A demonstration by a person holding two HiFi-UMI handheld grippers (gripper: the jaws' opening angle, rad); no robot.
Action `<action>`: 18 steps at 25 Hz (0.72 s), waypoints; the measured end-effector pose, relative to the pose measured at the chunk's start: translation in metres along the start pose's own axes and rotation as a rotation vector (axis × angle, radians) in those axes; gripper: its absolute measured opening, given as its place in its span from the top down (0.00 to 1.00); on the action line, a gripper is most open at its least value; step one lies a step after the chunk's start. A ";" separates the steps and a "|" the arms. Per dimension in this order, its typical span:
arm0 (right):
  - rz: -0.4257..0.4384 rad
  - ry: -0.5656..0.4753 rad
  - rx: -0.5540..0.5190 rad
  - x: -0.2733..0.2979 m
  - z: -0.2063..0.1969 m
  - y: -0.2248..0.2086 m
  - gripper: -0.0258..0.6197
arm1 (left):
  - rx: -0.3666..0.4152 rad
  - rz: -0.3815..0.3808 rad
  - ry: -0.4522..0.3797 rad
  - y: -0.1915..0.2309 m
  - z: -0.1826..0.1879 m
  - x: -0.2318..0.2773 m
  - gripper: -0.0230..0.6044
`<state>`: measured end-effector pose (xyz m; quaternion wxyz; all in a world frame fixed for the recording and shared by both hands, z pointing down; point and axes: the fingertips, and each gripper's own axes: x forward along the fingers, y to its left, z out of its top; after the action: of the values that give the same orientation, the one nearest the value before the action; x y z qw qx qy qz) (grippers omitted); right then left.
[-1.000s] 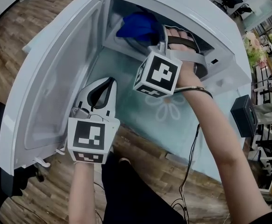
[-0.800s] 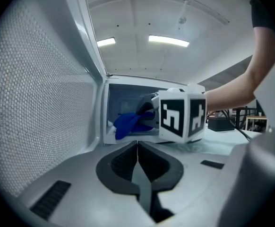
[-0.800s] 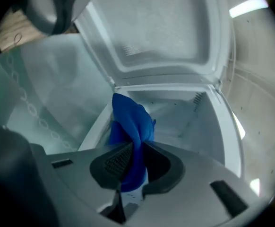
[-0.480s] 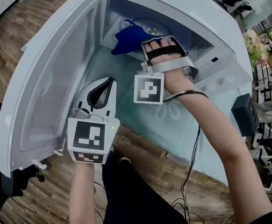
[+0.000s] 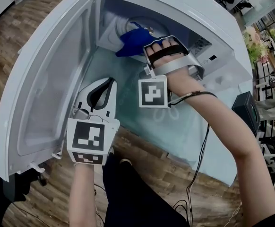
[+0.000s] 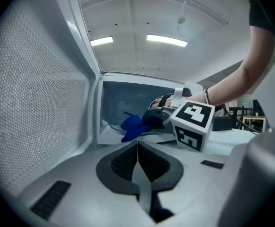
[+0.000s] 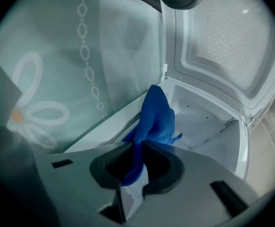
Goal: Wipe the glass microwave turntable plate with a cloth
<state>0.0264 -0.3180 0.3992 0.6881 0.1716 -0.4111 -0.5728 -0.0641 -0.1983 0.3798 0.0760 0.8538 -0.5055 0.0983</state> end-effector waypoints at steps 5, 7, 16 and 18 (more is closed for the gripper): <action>0.029 0.030 -0.083 -0.001 -0.013 0.016 0.89 | 0.002 -0.011 -0.003 -0.001 0.001 0.000 0.95; 0.052 0.042 -0.102 0.000 -0.020 0.023 0.89 | 0.001 -0.013 -0.004 -0.001 0.001 0.000 0.95; 0.153 0.123 -0.199 0.000 -0.044 0.046 0.89 | 0.001 -0.023 -0.001 -0.004 0.001 0.002 0.95; 0.188 0.140 -0.208 0.000 -0.049 0.052 0.89 | -0.001 -0.023 0.001 -0.004 0.001 0.002 0.95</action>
<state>0.0977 -0.3146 0.4062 0.7796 0.1000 -0.3147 -0.5321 -0.0593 -0.1978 0.3792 0.0777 0.8595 -0.4956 0.0974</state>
